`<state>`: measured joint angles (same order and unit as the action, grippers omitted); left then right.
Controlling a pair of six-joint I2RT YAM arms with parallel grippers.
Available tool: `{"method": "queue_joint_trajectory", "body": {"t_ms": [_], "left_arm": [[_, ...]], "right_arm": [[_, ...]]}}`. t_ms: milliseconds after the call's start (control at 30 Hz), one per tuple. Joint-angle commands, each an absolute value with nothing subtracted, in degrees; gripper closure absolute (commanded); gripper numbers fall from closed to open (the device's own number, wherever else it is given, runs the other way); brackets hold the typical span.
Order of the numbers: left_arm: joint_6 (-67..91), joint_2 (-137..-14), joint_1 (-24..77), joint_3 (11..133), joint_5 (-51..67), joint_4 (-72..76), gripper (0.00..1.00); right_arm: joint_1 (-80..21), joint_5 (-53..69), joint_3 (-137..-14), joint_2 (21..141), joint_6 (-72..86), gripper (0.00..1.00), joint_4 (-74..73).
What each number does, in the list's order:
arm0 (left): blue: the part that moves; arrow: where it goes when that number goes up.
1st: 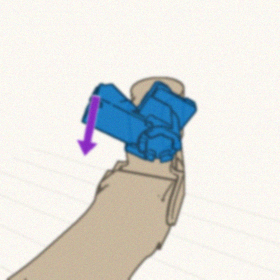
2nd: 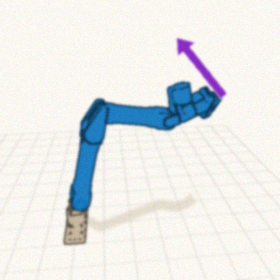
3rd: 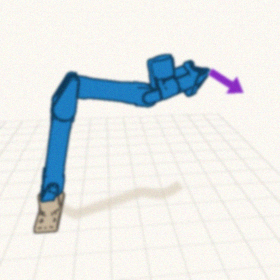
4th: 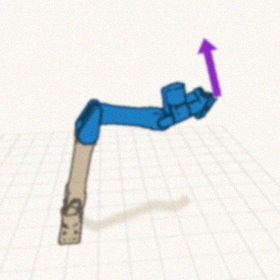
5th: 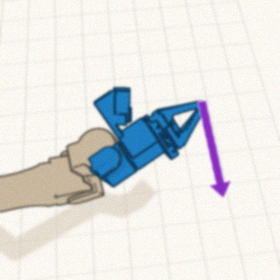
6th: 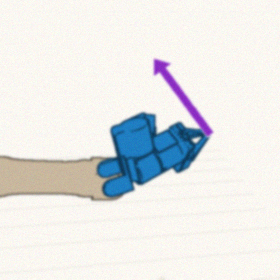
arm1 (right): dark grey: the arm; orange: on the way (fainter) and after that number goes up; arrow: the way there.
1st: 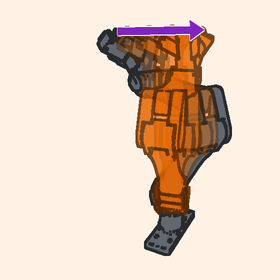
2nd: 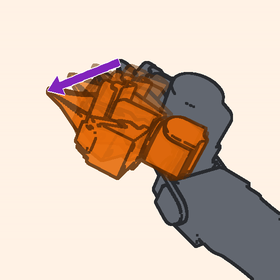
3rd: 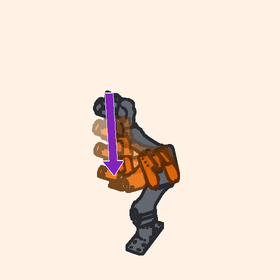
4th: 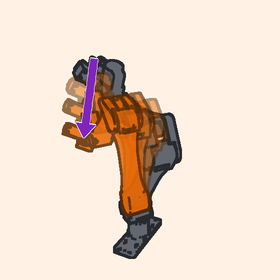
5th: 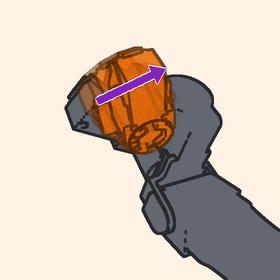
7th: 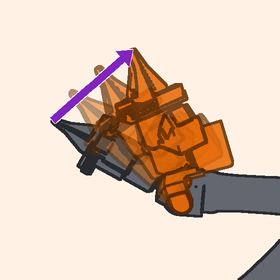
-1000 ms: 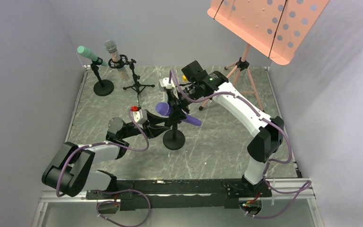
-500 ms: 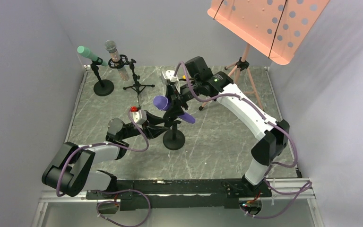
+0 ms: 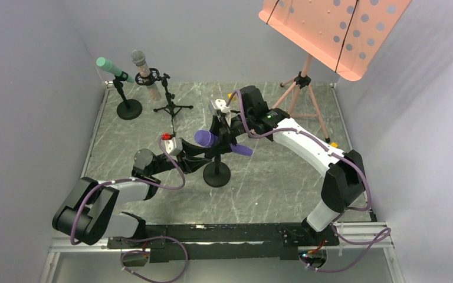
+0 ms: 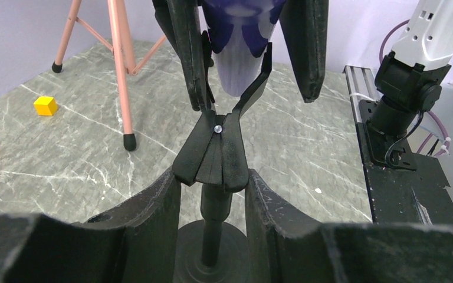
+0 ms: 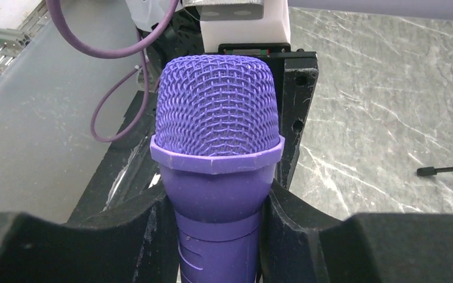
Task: Attach the microphones to the stand
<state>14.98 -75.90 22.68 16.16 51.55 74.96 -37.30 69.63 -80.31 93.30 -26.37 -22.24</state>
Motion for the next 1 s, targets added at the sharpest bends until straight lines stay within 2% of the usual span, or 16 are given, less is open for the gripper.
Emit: {"method": "queue_joint_trajectory", "body": {"t_ms": [0,200,300,433,500,633,967], "left_arm": [[14.9,-73.8,23.0,16.5,52.6,77.4,0.84],[14.8,-73.3,23.0,16.6,52.4,76.5,0.85],[15.7,-74.1,23.0,16.4,52.2,78.1,0.85],[17.6,-74.9,23.0,15.4,51.4,81.2,0.85],[18.3,-75.1,23.0,15.1,51.1,82.2,0.85],[17.5,-74.4,23.1,15.3,50.6,80.3,0.85],[16.6,-72.7,24.4,16.2,48.1,76.5,0.85]], "right_arm": [[-37.0,73.2,-81.5,93.1,-23.8,0.96,-13.1],[-36.8,75.2,-82.9,93.7,-14.4,0.97,-6.1],[-36.9,75.8,-78.1,94.0,-2.1,0.97,10.6],[-36.5,75.6,-67.6,95.1,21.2,0.97,42.2],[-36.4,75.7,-65.0,96.1,27.0,0.97,51.3],[-36.5,74.5,-65.6,95.4,20.1,0.97,43.1],[-38.9,67.0,-62.3,94.0,12.9,0.96,36.4]]}}
